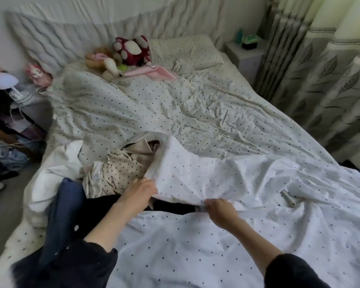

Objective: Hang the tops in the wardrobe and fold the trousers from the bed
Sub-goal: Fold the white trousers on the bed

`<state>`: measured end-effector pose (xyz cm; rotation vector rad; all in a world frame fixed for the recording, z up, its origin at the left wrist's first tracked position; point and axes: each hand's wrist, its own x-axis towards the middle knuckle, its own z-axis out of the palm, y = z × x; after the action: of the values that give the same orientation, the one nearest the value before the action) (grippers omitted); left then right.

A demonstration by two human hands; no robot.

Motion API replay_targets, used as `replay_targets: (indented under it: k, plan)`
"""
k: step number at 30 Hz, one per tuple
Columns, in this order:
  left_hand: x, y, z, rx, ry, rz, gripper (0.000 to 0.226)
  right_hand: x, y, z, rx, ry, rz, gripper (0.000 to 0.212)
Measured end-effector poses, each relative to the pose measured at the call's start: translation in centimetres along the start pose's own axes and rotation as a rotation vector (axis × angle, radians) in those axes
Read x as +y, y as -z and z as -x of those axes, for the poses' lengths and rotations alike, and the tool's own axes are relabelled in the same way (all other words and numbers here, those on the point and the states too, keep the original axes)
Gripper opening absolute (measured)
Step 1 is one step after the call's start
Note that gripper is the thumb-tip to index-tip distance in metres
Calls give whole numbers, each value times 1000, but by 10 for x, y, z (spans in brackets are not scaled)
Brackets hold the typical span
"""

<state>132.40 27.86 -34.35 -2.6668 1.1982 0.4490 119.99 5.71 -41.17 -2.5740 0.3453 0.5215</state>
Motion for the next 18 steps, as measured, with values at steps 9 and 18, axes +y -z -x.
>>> replay_targets:
  k: [9,18]
  plan:
    - [-20,-26,-10,40,413,620,37,-14,-25,-6,-46,89,-123,31]
    - [-3,-60,-67,-55,677,873,59,-9,-39,-18,-30,25,-116,52]
